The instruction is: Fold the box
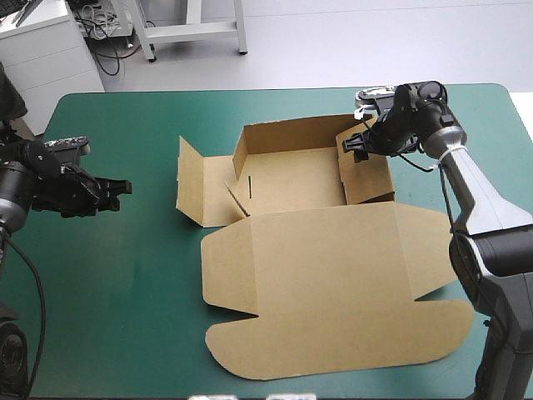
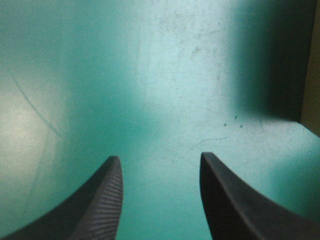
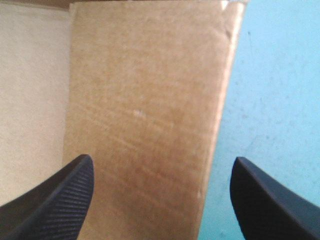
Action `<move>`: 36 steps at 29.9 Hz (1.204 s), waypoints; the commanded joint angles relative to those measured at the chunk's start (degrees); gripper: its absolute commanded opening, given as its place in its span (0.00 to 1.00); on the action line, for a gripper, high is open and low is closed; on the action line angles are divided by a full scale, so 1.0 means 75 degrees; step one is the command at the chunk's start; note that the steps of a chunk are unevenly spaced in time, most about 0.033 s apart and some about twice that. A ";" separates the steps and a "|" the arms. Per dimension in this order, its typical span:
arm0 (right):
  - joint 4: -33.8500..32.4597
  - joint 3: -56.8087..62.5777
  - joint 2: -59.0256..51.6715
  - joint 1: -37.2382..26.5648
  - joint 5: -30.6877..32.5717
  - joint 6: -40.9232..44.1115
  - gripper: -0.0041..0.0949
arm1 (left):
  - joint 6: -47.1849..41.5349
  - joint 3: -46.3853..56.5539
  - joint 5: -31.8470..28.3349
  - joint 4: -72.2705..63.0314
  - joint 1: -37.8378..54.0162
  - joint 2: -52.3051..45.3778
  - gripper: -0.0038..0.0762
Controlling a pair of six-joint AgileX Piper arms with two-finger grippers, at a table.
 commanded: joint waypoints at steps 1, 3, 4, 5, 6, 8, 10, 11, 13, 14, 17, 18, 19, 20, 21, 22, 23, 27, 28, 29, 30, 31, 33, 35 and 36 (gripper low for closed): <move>0.0056 -0.0531 -0.0405 -0.0021 -0.0440 -0.0199 0.77 | 0.0049 -0.0187 -0.0175 -0.0201 0.0011 -0.0299 0.47; 0.0056 -0.0773 -0.0405 -0.0021 -0.0315 -0.0199 0.77 | 0.0139 -0.0187 -0.0121 -0.0201 0.0011 -0.0299 0.47; 0.0056 -0.0906 -0.0405 -0.0021 -0.0194 -0.0199 0.77 | 0.0149 -0.0187 -0.0100 -0.0201 0.0011 -0.0299 0.47; 0.0056 -0.1089 -0.0405 -0.0021 0.0003 -0.0167 0.77 | 0.0191 -0.0187 -0.0083 -0.0201 0.0011 -0.0299 0.47; 0.0056 -0.1287 -0.0405 -0.0021 0.0235 -0.0167 0.77 | 0.0241 -0.0187 -0.0064 -0.0201 0.0011 -0.0299 0.47; 0.0056 -0.1689 -0.0405 -0.0021 0.0712 -0.0142 0.77 | 0.0259 -0.0187 -0.0064 -0.0216 0.0011 -0.0299 0.47; 0.0022 -0.1950 -0.0479 -0.0021 0.0920 0.0000 0.77 | 0.0259 -0.0187 -0.0064 -0.0228 0.0011 -0.0299 0.47; 0.0008 -0.1987 -0.0588 -0.0021 0.0920 0.0085 0.77 | 0.0259 -0.0187 -0.0064 -0.0228 0.0011 -0.0299 0.47; -0.0047 -0.2006 -0.0776 -0.0021 0.0920 0.0176 0.77 | 0.0259 -0.0187 -0.0064 -0.0228 0.0011 -0.0299 0.47; -0.0063 -0.2006 -0.0889 -0.0006 0.0920 0.0176 0.77 | 0.0259 -0.0187 -0.0064 -0.0228 0.0011 -0.0299 0.47; -0.0031 -0.2006 -0.1225 -0.0006 0.0920 0.0249 0.77 | 0.0275 -0.0187 -0.0064 -0.0247 0.0011 -0.0299 0.47; -0.0030 -0.1972 -0.1358 -0.0006 0.0920 0.0299 0.77 | 0.0275 -0.0187 -0.0064 -0.0247 0.0011 -0.0299 0.47; -0.0016 -0.1927 -0.1497 -0.0006 0.0920 0.0324 0.77 | 0.0275 -0.0187 -0.0064 -0.0247 0.0011 -0.0299 0.47; 0.0008 -0.1883 -0.1624 -0.0006 0.0920 0.0342 0.77 | 0.0287 -0.0187 -0.0064 -0.0247 0.0011 -0.0299 0.47; 0.0017 -0.1807 -0.1741 -0.0006 0.0920 0.0342 0.77 | 0.0287 -0.0187 -0.0064 -0.0247 0.0011 -0.0299 0.47; 0.0053 -0.1657 -0.1899 0.0008 0.0920 0.0342 0.77 | 0.0287 -0.0187 -0.0078 -0.0247 0.0011 -0.0299 0.47; 0.0003 -0.1515 -0.2005 0.0070 0.0920 0.0342 0.77 | 0.0287 -0.0187 -0.0078 -0.0247 0.0011 -0.0299 0.47; -0.0543 -0.0384 -0.2450 0.0598 0.0920 0.0501 0.77 | 0.0453 -0.0187 -0.0105 -0.0247 0.0011 -0.0299 0.47; -0.0864 -0.0079 -0.2514 0.0771 0.0920 0.0599 0.77 | 0.0453 -0.0187 -0.0133 -0.0247 0.0011 -0.0299 0.47; -0.1153 0.0134 -0.2516 0.0880 0.0901 0.0710 0.77 | 0.0453 -0.0187 -0.0133 -0.0247 0.0011 -0.0299 0.47; -0.1424 0.0337 -0.2516 0.0962 0.0837 0.0879 0.77 | 0.0453 -0.0187 -0.0133 -0.0247 0.0011 -0.0299 0.47; -0.1498 0.0474 -0.2516 0.0964 0.0661 0.0968 0.77 | 0.0453 -0.0187 -0.0133 -0.0247 0.0011 -0.0299 0.47; -0.1204 0.0656 -0.2443 0.0889 0.0235 0.1005 0.77 | 0.0453 -0.0187 -0.0133 -0.0247 0.0011 -0.0299 0.47; -0.0872 0.0626 -0.2272 0.0653 -0.0007 0.0900 0.77 | 0.0453 -0.0187 -0.0117 -0.0262 0.0011 -0.0299 0.47; -0.0796 0.0626 -0.2189 0.0506 -0.0066 0.0888 0.77 | 0.0453 -0.0187 -0.0095 -0.0276 0.0011 -0.0299 0.47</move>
